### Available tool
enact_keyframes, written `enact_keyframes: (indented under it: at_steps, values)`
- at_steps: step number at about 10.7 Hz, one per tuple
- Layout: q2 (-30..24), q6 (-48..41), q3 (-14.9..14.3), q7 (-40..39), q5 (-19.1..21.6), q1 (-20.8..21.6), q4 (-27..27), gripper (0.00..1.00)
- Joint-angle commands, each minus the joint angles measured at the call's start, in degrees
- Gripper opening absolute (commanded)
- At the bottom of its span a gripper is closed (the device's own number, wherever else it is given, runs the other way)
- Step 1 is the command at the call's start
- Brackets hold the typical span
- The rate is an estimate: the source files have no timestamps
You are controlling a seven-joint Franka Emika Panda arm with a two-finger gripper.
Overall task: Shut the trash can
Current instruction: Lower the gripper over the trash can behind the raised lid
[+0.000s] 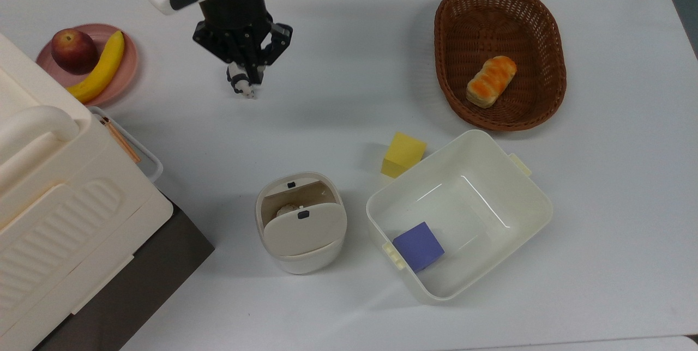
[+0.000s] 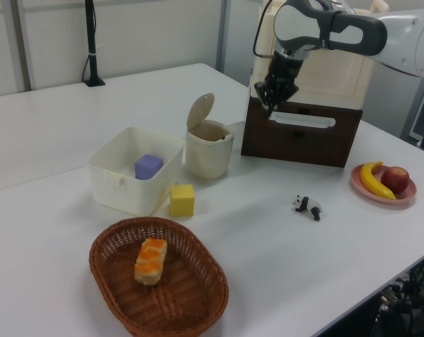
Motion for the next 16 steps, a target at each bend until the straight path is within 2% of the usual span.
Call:
enact_keyframes:
  at_steps: [1,4,5,8,9,13,16]
  values:
    - [3.71,17.17,0.28,-0.1,1.22,0.9,1.42,0.01]
    - [8.28,36.77,0.37,0.33,1.22,3.71,1.59,0.0]
    - [10.12,41.1,0.37,2.08,1.14,4.15,3.68,0.0]
    - [14.52,42.19,0.37,3.06,1.05,4.59,10.63,0.0]
    - [15.49,42.2,0.45,3.06,0.96,5.29,11.34,0.0]
    - [18.84,43.43,0.28,3.06,0.69,6.26,11.35,0.0]
    - [18.14,42.64,0.19,3.06,0.61,6.17,10.74,0.0]
